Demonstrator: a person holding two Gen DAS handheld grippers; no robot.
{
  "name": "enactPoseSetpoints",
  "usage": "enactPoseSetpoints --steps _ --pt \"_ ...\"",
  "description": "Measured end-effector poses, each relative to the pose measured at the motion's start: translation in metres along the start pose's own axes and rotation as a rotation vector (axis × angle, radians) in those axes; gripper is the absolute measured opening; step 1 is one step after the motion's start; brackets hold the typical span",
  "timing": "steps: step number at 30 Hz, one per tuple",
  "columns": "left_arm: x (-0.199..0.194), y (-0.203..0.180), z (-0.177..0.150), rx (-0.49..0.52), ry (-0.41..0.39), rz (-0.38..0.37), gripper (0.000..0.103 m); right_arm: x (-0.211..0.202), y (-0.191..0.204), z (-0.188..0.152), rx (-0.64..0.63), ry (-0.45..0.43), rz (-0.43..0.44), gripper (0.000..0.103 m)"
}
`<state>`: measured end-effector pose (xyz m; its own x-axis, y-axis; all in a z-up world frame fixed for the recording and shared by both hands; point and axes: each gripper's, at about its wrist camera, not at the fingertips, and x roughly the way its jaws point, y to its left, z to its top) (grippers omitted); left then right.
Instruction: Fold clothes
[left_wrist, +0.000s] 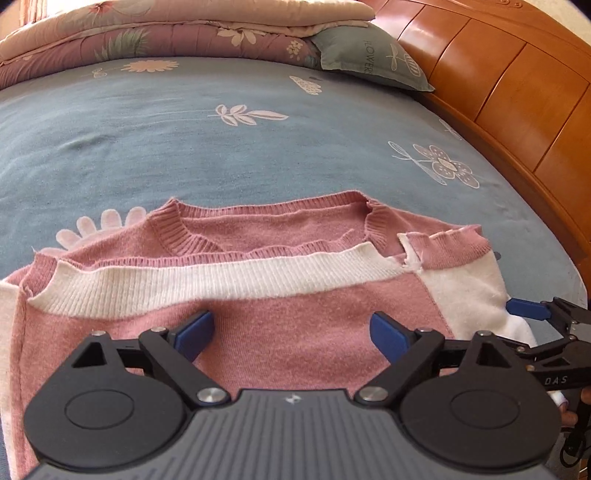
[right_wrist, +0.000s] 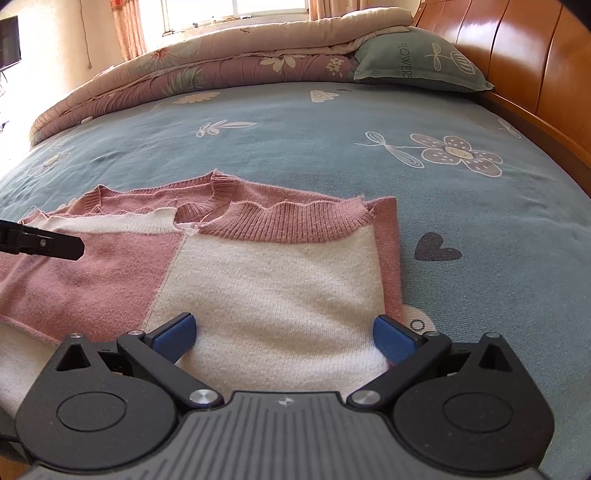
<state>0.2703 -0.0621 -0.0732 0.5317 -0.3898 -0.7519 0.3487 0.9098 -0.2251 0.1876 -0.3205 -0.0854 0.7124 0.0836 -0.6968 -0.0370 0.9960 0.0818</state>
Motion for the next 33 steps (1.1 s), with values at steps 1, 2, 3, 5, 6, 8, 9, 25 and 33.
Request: enactPoseSetpoints --steps 1,2,3,5,6,8,9,25,33 --pt "-0.001 0.000 0.003 -0.012 0.004 0.003 0.091 0.000 0.000 -0.001 -0.001 -0.003 0.000 0.103" --pt "-0.004 0.000 0.003 -0.027 0.008 -0.004 0.090 -0.001 0.000 -0.001 -0.002 -0.006 -0.001 0.103" --pt "-0.009 0.000 0.003 -0.037 0.010 -0.017 0.091 -0.001 0.000 -0.002 -0.003 -0.011 -0.001 0.103" --pt "-0.020 -0.002 -0.004 -0.054 0.000 -0.053 0.092 -0.002 0.000 -0.004 -0.004 -0.019 0.001 0.103" --pt "-0.024 -0.002 -0.009 -0.066 -0.005 -0.065 0.092 -0.002 0.000 -0.004 -0.003 -0.022 0.001 0.103" --pt "-0.021 0.005 -0.019 -0.087 0.000 -0.041 0.092 -0.002 0.001 -0.005 -0.002 -0.025 0.000 0.103" --pt "-0.017 0.009 -0.022 -0.090 0.009 -0.018 0.091 -0.002 0.001 -0.005 -0.002 -0.026 -0.001 0.103" --pt "-0.046 0.035 -0.017 -0.180 -0.042 0.000 0.093 -0.015 0.005 0.006 0.015 0.009 -0.004 0.103" --pt "-0.037 0.037 -0.031 -0.204 0.032 0.025 0.093 -0.038 0.065 0.019 -0.053 -0.044 0.195 0.103"
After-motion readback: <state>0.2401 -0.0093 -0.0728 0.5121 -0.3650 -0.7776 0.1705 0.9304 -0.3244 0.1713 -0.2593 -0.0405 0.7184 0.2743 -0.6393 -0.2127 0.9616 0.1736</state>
